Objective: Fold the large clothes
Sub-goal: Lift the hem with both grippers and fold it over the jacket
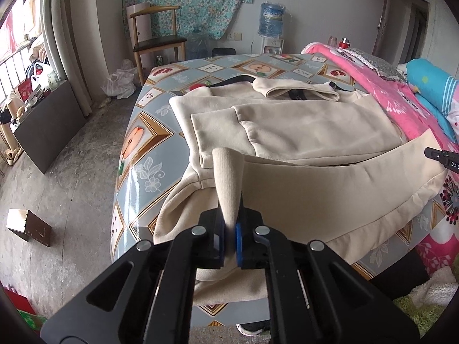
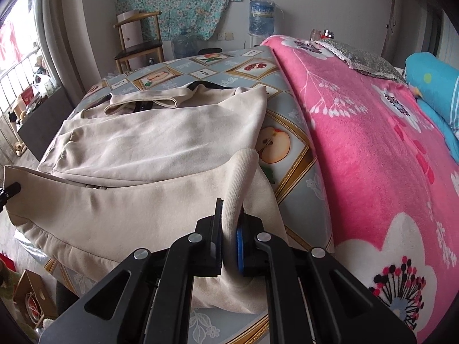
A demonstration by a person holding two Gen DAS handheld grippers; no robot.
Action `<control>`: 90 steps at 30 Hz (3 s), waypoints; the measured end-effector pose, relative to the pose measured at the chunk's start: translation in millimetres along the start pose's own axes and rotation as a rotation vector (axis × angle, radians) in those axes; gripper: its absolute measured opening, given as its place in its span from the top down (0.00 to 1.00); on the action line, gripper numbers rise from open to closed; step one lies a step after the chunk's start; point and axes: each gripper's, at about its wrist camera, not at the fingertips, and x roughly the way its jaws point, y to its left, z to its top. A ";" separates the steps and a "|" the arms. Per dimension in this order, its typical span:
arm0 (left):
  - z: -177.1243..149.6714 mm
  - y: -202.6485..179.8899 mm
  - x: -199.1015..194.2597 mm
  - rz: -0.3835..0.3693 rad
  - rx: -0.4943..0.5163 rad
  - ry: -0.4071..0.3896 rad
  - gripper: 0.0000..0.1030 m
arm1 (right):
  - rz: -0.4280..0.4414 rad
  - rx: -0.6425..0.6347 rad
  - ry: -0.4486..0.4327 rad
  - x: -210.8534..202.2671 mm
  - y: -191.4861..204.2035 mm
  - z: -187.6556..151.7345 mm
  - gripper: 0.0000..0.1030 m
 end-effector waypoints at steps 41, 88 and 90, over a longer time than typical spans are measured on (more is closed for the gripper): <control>57.0 -4.0 -79.0 -0.051 -0.068 -0.338 0.96 | 0.052 0.023 -0.273 -78.9 -14.9 37.3 0.93; 204.1 31.5 111.4 0.084 -0.006 -0.163 0.96 | 0.038 -0.062 -0.186 107.3 -9.2 203.8 0.94; 212.6 34.5 138.5 0.075 -0.013 -0.126 0.96 | 0.038 -0.059 -0.137 139.2 -8.7 211.4 0.94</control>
